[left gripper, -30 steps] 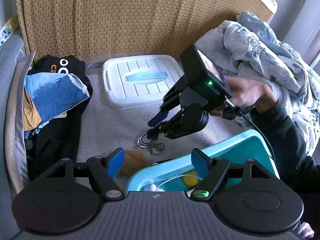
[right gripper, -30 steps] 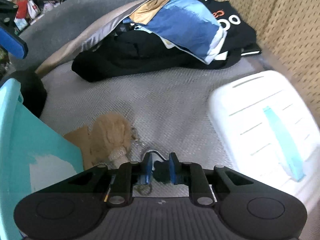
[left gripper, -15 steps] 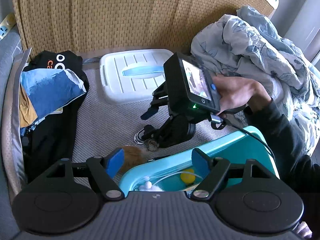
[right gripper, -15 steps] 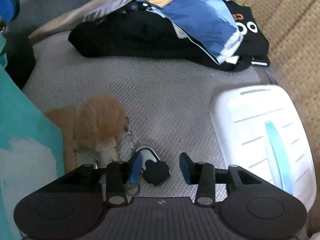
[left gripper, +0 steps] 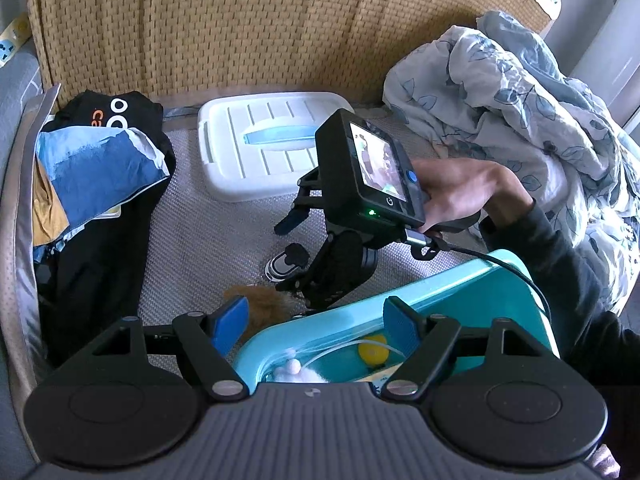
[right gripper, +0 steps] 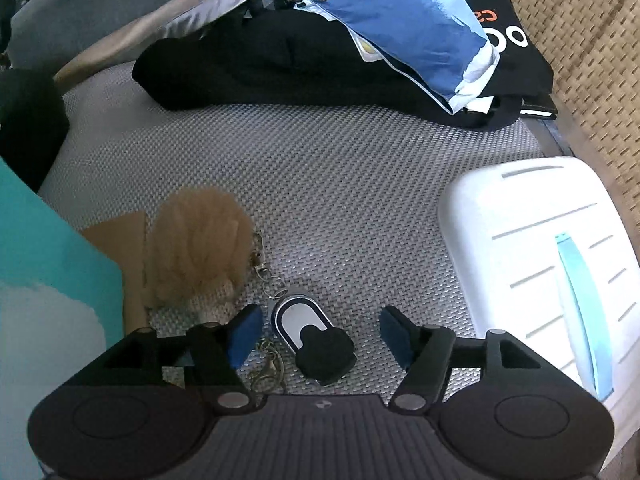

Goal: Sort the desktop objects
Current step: 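Close the right tool on the black-and-white key fob, then lift the key fob off the mat with the right tool, then carry the key fob over the teal basin with the right tool, then lower the key fob into the basin and open the right tool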

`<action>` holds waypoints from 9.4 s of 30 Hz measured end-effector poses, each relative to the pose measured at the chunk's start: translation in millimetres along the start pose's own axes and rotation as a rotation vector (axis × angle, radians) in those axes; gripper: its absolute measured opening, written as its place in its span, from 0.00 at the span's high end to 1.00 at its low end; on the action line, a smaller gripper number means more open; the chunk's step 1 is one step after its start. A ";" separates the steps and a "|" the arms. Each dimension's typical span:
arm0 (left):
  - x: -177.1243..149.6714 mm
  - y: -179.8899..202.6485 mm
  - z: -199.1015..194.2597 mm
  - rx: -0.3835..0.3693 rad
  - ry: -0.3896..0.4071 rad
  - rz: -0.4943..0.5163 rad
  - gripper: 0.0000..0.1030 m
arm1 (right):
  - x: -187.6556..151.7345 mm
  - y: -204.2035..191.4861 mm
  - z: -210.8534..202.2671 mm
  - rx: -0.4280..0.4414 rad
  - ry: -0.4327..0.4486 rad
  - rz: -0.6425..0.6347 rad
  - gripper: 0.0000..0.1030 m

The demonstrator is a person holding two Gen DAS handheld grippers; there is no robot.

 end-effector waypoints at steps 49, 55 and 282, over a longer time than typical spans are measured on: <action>1.5 -5.5 -12.7 0.064 0.089 -0.022 0.24 | -21.7 -15.7 -123.0 -0.100 0.236 0.120 0.73; -0.9 1.7 -9.7 0.093 0.119 0.031 0.24 | -27.1 -33.7 -157.6 -0.147 0.290 0.089 0.73; 50.9 -112.7 180.2 -0.098 0.101 -0.003 0.17 | -92.9 -170.1 -130.3 0.047 -0.049 0.190 0.67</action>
Point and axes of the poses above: each gripper's, at about its wrist camera, not at the fingertips, and z roughly the way its jaws point, y to its right, x to its top, the point moved 2 cm from there along z, roughly the way its jaws point, and after that the axes turned 7 degrees about z, right-handed, at the moved point
